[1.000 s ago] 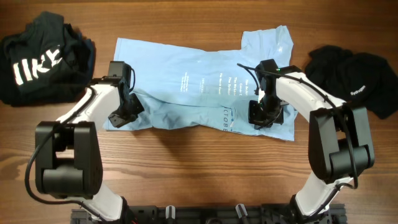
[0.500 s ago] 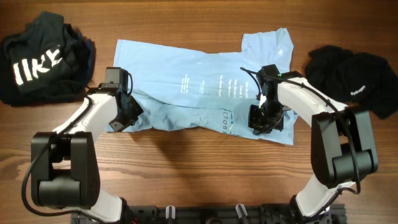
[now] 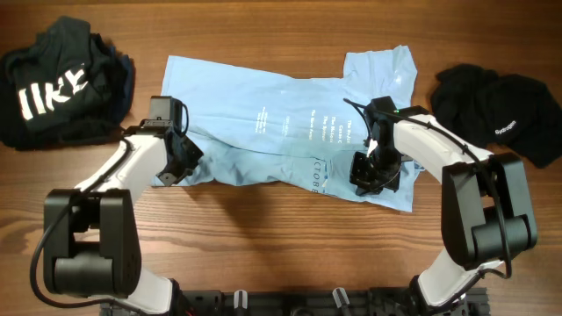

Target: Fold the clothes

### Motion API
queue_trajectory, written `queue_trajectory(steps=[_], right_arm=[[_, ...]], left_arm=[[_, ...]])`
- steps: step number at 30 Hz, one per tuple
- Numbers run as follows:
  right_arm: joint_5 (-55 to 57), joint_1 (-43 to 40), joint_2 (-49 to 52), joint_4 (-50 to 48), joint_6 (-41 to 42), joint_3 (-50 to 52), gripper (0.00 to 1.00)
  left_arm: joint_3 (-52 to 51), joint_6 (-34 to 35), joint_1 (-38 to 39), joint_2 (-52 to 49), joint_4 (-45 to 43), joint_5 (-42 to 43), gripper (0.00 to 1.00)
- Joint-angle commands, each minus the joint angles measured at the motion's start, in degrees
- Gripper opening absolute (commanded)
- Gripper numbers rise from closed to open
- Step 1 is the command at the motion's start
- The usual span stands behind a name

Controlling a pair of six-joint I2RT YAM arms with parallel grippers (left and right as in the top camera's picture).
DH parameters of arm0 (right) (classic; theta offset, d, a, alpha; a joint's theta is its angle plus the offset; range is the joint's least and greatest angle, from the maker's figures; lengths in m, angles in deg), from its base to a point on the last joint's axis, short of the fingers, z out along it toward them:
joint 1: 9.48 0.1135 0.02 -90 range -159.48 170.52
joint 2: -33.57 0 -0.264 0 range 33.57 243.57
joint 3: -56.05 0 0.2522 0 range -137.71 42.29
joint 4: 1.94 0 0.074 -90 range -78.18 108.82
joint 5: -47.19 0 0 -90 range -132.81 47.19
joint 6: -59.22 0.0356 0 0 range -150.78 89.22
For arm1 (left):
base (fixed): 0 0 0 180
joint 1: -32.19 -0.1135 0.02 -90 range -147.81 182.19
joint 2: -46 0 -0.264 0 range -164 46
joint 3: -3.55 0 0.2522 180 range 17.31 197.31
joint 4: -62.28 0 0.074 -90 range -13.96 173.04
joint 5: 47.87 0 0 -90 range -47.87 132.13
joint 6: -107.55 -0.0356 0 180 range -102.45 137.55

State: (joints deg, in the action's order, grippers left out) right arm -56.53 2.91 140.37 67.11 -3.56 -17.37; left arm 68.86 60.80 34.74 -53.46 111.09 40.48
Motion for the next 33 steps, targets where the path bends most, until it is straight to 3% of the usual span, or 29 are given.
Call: queue_trajectory(steps=[1, 3, 6, 8, 16, 20, 33], right_arm=[[3.41, -0.11, 4.52, -0.2, 1.44, 5.03, 0.04], [3.41, -0.55, 4.52, -0.39, 1.42, 5.03, 0.04], [3.74, -1.53, 4.52, -0.44, 1.4, 5.03, 0.04], [3.85, -2.19, 4.52, -0.37, 1.27, 5.03, 0.04], [4.94, -3.69, 4.52, -0.7, -0.2, 5.03, 0.04], [4.92, -3.69, 4.52, -1.44, -0.28, 4.98, 0.04], [4.87, -3.67, -2.64, 2.62, -3.72, -3.32, 0.04]], left_arm=[[-10.43, 8.15, 0.55, -9.22, 4.09, -3.93, 0.33], [-10.43, 8.59, 0.55, -9.22, 3.61, -4.9, 0.38], [-10.43, 8.61, 0.55, -9.22, 2.82, -6.69, 0.57], [-10.43, 8.61, 0.55, -9.22, 2.56, -7.93, 0.61], [-10.43, 7.96, -1.11, -9.22, 1.95, -13.18, 0.61], [-10.43, 3.06, -3.67, -9.22, 1.92, -16.26, 0.62], [-9.51, -1.31, -4.9, -8.98, 2.73, -13.16, 0.66]])
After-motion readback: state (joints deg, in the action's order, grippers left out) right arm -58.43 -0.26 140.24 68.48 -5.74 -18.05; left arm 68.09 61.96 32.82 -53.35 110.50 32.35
